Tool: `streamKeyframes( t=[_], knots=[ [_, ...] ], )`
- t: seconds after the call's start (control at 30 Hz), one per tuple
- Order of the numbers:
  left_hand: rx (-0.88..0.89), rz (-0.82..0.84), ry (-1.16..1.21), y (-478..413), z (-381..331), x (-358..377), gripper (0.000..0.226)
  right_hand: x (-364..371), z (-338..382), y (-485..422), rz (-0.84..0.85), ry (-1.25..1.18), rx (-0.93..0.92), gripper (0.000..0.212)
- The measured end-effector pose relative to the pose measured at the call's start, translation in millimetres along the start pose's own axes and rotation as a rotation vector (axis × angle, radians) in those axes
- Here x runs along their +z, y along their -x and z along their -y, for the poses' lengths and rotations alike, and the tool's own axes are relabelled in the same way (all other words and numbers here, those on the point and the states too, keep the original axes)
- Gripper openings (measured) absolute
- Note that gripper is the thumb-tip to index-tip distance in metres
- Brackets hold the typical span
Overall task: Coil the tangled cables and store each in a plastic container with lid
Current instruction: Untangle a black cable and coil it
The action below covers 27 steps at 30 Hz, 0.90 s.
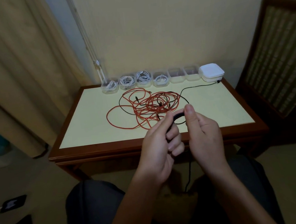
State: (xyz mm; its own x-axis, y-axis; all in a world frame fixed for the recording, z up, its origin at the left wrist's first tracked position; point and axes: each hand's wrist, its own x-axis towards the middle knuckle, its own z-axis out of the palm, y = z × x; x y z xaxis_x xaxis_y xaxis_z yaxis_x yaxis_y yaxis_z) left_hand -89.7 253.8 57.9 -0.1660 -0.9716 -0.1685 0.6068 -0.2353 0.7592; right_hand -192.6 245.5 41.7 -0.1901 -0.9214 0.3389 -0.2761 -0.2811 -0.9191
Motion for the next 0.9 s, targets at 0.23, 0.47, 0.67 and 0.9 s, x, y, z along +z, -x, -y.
streamKeyframes(
  t=[0.23,0.47,0.67,0.9],
  knots=[
    [-0.011,-0.013,0.007,2,-3,0,0.033,0,-1,-2,0.052,0.022,-0.044,0.043],
    [-0.094,-0.050,0.033,-3,-13,-4,0.030,-7,-1,-3,0.129,0.042,-0.097,0.032],
    [-0.097,-0.070,0.166,-5,-27,-18,0.025,-15,-4,-10,0.136,-0.002,-0.064,0.056],
    [-0.068,-0.072,0.479,-6,-56,-40,0.021,-30,-10,-15,0.132,0.039,-0.004,0.036]
  ],
)
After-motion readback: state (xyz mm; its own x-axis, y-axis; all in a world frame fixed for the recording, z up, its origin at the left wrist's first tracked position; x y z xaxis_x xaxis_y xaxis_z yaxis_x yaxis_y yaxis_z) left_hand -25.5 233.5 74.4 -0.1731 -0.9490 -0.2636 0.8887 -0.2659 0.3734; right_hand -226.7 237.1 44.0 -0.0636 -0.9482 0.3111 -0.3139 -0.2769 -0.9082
